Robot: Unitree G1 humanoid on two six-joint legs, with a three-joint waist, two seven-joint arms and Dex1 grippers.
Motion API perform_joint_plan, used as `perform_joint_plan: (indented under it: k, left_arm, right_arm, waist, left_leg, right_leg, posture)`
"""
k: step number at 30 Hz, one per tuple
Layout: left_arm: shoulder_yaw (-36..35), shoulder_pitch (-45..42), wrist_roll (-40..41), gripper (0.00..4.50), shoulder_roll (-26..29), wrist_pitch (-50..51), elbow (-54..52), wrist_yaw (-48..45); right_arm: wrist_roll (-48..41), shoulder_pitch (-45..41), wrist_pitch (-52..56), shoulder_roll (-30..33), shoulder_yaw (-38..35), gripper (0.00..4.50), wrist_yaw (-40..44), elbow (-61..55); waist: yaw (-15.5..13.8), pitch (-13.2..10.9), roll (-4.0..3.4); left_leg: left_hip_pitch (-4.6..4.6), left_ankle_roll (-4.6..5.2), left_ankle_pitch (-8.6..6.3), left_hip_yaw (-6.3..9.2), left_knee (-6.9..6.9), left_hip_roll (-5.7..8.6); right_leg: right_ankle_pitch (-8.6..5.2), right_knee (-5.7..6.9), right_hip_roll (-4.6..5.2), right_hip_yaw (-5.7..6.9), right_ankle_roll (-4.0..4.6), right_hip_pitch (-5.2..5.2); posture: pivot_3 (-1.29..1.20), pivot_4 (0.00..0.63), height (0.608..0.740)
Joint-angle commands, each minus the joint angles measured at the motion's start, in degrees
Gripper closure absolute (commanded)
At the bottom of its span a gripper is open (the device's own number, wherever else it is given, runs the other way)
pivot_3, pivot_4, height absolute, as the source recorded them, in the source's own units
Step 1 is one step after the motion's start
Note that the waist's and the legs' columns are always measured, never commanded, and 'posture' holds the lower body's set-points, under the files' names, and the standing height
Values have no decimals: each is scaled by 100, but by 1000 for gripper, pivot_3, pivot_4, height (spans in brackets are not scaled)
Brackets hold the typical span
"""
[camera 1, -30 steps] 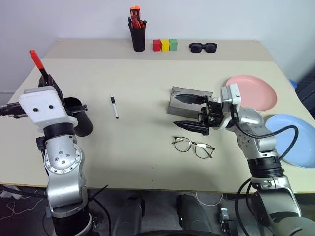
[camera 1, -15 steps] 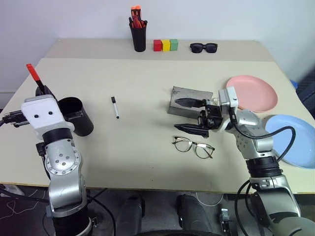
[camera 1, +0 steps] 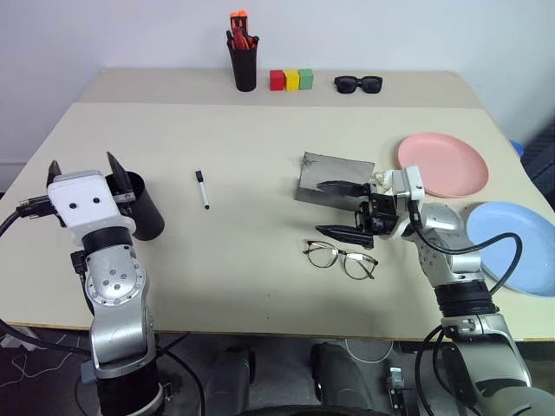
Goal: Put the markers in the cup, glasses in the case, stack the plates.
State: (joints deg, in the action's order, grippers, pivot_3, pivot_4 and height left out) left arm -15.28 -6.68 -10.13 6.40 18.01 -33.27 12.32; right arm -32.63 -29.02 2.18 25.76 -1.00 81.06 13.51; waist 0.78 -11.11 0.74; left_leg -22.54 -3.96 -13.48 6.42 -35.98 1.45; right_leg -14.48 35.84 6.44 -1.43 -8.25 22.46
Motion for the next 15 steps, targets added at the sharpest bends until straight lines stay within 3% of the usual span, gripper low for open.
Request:
perform_joint_plan:
  k: [1,5,15]
  left_arm:
    - [55,-135,87,279,-30,-148,-113,-62]
    - [174,-701,348,279,-62,332,-286,-231]
    - [85,-3356,687,279,-210,3836,311,-241]
  right_arm:
    - [-33,16,-135,1,-158,372,40,-6]
    - [-13,97,-203,6,-184,372,42,1]
    - [59,78,-342,70,-303,372,70,201]
  waist:
    - [1,0,0]
    - [-22,-1,2]
    - [32,-3,5]
  left_leg:
    - [0,0,0,0,0,0]
    - [0,0,0,0,0,0]
    - [-2,0,0,6,-3,2]
  right_leg:
    - [0,0,0,0,0,0]
    - [0,0,0,0,0,0]
    - [-3,11,-1,4,-7,3]
  posture:
    - [0,150,740]
    - [0,150,740]
    - [0,150,740]
